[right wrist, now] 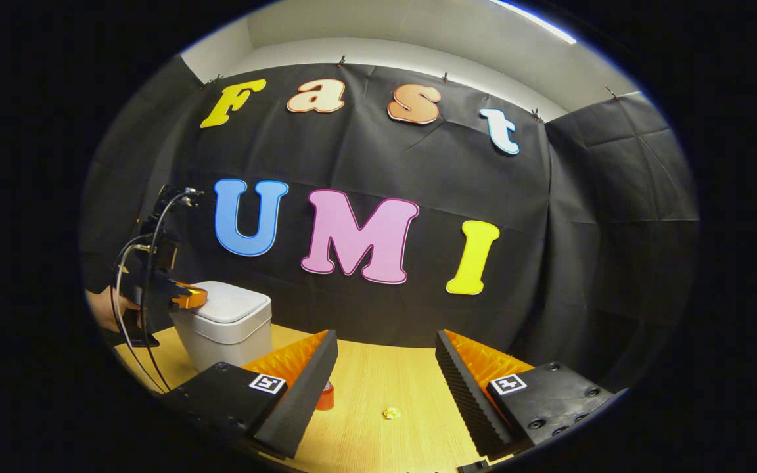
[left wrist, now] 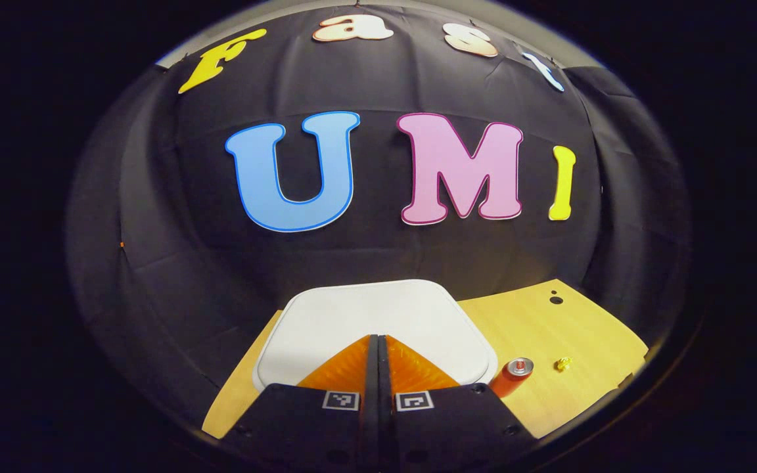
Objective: Press the lid of the desktop garbage bin to open it, pick up the crumpled paper on the desktop and throw it into the bin, then pick up the pop can on the desktop and drop it into the bin, and finally close the garbage bin lid.
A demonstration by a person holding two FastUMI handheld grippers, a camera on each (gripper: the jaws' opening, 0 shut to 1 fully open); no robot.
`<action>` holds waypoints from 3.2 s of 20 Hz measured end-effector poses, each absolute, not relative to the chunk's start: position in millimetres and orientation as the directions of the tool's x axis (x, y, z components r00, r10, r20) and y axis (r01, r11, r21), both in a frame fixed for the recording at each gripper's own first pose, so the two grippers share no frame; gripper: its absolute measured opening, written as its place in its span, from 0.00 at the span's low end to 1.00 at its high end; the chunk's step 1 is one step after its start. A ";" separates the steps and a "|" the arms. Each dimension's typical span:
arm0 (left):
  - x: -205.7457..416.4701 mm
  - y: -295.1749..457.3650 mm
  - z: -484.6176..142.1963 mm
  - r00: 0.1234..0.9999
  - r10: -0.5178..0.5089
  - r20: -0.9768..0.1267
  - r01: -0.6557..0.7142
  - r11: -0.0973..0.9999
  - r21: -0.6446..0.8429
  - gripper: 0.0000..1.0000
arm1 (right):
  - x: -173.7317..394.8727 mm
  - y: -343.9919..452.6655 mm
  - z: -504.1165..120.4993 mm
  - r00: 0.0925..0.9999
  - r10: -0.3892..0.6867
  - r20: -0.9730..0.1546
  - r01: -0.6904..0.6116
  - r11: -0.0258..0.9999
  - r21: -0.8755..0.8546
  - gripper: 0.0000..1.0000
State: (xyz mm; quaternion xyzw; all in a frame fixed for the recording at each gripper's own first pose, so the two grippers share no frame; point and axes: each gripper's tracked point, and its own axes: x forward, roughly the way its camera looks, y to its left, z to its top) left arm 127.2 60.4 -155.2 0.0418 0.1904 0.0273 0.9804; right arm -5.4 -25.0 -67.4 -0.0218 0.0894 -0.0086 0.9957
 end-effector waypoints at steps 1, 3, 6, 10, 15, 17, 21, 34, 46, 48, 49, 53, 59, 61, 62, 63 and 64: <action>127.1 63.0 -148.3 0.932 0.075 -0.355 -0.045 0.995 0.094 0.06 | -6.4 -26.2 -67.8 0.984 -0.024 -0.175 0.016 0.999 -0.045 0.96; 126.9 66.3 -124.3 0.948 0.091 -0.304 -0.066 0.994 0.091 0.06 | -9.6 -26.0 -67.8 0.984 -0.024 -0.175 0.015 0.998 -0.053 0.96; 127.1 66.6 -81.3 0.969 0.107 -0.222 -0.092 0.993 0.076 0.06 | -12.9 -20.9 -62.9 0.986 -0.008 -0.167 -0.002 0.998 -0.059 0.96; 112.7 54.4 -43.2 0.982 0.102 -0.159 -0.097 0.995 0.037 0.06 | -16.3 -14.8 -55.3 0.988 0.007 -0.154 -0.010 1.000 -0.020 0.96; 72.4 23.1 -18.0 0.993 0.080 -0.092 -0.083 0.996 -0.029 0.15 | -23.4 -16.4 -47.8 0.990 0.010 -0.140 -0.010 1.000 0.002 0.96; 57.5 8.1 -11.6 0.997 0.048 -0.067 -0.052 0.997 -0.052 0.39 | -26.9 -18.7 -50.0 0.989 0.008 -0.146 -0.008 1.000 0.001 0.96; 38.9 -8.1 -3.1 0.999 0.020 -0.028 -0.021 0.999 -0.039 0.82 | -29.6 -23.8 -57.3 0.985 0.006 -0.172 -0.005 1.000 0.008 0.96; -3.9 -27.7 -12.4 0.998 0.025 -0.051 -0.028 0.999 -0.047 0.95 | 23.5 -50.8 -149.4 0.906 0.010 -0.424 0.003 1.000 0.030 0.96; -32.6 -5.3 -69.7 0.959 0.167 -0.228 -0.168 0.986 0.018 0.95 | 47.4 -43.5 -366.3 0.573 0.148 -0.806 -0.097 0.989 0.113 0.96; -35.2 -2.3 -77.6 0.948 0.195 -0.252 -0.197 0.980 0.018 0.95 | 52.5 -49.8 -398.3 0.530 0.133 -0.838 -0.084 0.991 0.104 0.96; -35.8 -1.9 -81.2 0.942 0.207 -0.264 -0.209 0.978 0.022 0.95 | 54.9 -51.8 -411.5 0.509 0.125 -0.852 -0.079 0.992 0.098 0.96; -35.9 -8.2 -88.8 0.929 0.229 -0.293 -0.225 0.973 0.047 0.95 | 73.9 -55.9 -458.1 0.457 0.097 -0.884 -0.072 0.995 0.072 0.97; -30.2 -19.1 -75.8 0.926 0.235 -0.295 -0.229 0.972 0.055 0.95 | 75.7 -58.9 -492.1 0.385 0.085 -0.919 -0.036 0.996 0.077 0.95; -29.0 -20.6 -72.7 0.927 0.234 -0.294 -0.228 0.972 0.055 0.95 | 73.9 -60.6 -497.7 0.376 0.074 -0.924 -0.060 0.997 0.055 0.95; -27.6 -18.3 -66.7 0.929 0.242 -0.280 -0.231 0.970 0.070 0.95 | 71.5 -56.2 -501.7 0.367 0.087 -0.926 -0.073 0.995 0.065 0.94; -26.6 -17.5 -61.5 0.932 0.244 -0.266 -0.231 0.970 0.081 0.95 | 65.6 -50.1 -507.7 0.346 0.108 -0.932 -0.082 0.993 0.084 0.94; -26.2 -16.4 -57.2 0.935 0.246 -0.257 -0.230 0.969 0.090 0.95 | 62.0 -45.6 -506.1 0.334 0.136 -0.933 -0.082 0.990 0.114 0.93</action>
